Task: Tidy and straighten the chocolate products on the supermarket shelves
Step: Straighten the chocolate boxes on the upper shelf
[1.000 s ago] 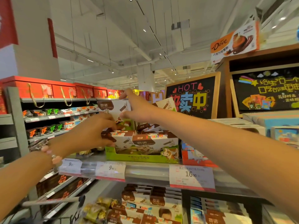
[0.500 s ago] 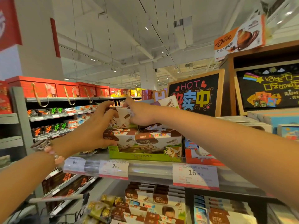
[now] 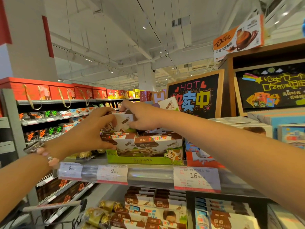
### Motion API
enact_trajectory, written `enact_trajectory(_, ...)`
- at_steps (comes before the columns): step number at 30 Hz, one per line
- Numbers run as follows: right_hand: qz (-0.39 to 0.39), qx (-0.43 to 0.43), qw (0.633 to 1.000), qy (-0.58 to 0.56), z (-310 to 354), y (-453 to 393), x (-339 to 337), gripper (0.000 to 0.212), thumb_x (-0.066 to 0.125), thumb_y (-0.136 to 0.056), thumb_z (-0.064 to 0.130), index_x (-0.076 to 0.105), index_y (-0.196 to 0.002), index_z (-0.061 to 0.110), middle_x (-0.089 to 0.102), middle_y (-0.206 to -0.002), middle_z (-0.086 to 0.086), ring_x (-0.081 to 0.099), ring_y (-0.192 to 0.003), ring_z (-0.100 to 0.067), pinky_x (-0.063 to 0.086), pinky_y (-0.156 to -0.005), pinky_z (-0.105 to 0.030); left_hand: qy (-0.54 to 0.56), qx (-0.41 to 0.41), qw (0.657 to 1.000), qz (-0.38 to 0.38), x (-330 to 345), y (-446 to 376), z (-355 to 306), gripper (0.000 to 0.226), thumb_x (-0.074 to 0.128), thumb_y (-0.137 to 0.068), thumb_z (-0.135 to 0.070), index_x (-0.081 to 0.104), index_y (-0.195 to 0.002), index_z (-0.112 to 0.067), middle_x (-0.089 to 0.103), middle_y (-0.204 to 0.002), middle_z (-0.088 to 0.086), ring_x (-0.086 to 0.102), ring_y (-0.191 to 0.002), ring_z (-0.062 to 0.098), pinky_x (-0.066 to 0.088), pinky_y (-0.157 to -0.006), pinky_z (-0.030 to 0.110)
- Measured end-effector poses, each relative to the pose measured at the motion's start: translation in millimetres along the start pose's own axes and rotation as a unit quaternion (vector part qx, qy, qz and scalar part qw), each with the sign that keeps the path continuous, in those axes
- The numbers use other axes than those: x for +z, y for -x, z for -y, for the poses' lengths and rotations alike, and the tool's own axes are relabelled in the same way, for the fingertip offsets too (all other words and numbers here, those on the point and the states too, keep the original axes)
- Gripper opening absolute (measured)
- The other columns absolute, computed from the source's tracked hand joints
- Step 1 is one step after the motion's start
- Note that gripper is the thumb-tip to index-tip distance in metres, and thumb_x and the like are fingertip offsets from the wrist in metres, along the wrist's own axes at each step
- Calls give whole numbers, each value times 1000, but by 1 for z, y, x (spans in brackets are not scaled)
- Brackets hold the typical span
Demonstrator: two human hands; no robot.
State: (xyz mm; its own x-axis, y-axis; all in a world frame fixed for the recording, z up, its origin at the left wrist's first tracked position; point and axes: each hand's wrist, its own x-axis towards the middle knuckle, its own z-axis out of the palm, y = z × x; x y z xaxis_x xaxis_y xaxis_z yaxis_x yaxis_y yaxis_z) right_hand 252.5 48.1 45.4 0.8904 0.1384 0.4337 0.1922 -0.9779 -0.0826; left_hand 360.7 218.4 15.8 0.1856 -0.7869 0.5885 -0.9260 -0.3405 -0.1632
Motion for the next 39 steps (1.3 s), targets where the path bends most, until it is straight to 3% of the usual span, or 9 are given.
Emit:
enact_trajectory(2, 0, 7, 1000, -30, -2, 4, -2, 40, 56, -92, 24, 39, -127, 13, 59, -82, -5, 53, -68, -14, 39, -55, -28, 8, 0, 1000, 8, -1, 0, -3, 50, 86, -59, -34, 59, -100, -23, 33, -144, -2, 33, -126, 17, 35, -97, 27)
enact_trajectory(5, -25, 17, 997, -68, -5, 7, -3, 32, 48, -96, 32, 47, -123, 14, 58, -106, -4, 54, -87, -13, 36, -67, -24, 22, -2, 1000, 13, -6, 1, -5, 47, 86, -60, -30, 59, -98, -23, 38, -143, -5, 40, -126, 19, 39, -99, 32)
enact_trajectory(10, -43, 19, 992, -118, -7, 9, -4, 23, 60, -89, 14, 56, -112, 16, 47, -91, 15, 47, -78, 1, 35, -55, -1, 81, -43, 996, 12, -6, 3, -7, 103, 89, -56, -28, 27, -137, -21, 42, -136, -8, 46, -121, 14, 41, -98, 28)
enact_trajectory(16, -7, 19, 994, -106, -3, 14, -3, 41, 72, -80, 22, 52, -116, 16, 60, -105, -7, 59, -93, -21, 48, -80, -30, 45, 20, 999, -16, -8, 7, -7, 87, 87, -58, -31, 46, -134, -23, 57, -125, -2, 56, -107, 17, 48, -91, 35)
enact_trajectory(21, 49, 31, 995, -85, -2, 16, -6, 43, 67, -85, 27, 53, -124, 12, 58, -120, -5, 55, -113, -19, 44, -95, -28, 39, 29, 999, -20, -5, 5, -5, 81, 87, -59, -30, 51, -131, -19, 62, -117, -2, 55, -97, 11, 46, -84, 30)
enact_trajectory(28, -8, 55, 993, -106, -7, 35, -21, 46, 62, -87, 39, 53, -126, 16, 57, -114, 3, 56, -104, -10, 45, -87, -20, -41, 42, 998, 25, -5, -1, -3, 80, 82, -64, -40, 40, -131, -26, 56, -113, -7, 49, -88, 6, 43, -70, 21)
enact_trajectory(32, -83, 66, 985, -133, -16, 61, -42, 32, 59, -90, 32, 60, -117, 13, 65, -106, 0, 61, -92, -7, 46, -78, -13, -63, 76, 994, 51, -8, -5, -4, 95, 78, -59, -54, 34, -138, -25, 54, -120, -8, 49, -98, 7, 44, -83, 24)
enact_trajectory(35, -101, 90, 982, -134, -28, 89, -62, 26, 60, -90, 25, 63, -110, 10, 68, -102, -3, 64, -89, -9, 49, -73, -13, -2, 67, 995, 70, -21, -15, -18, 98, 58, -57, -69, 27, -141, -30, 44, -136, -6, 45, -115, 10, 41, -94, 28)
enact_trajectory(39, -95, 151, 976, -124, -49, 136, -95, 19, 61, -90, 23, 65, -105, 13, 69, -96, -1, 66, -85, -8, 51, -77, -20, 107, 97, 989, 34, -26, -39, -66, 69, 56, -61, -67, 36, -123, -43, 49, -127, -12, 45, -111, 5, 37, -89, 17)
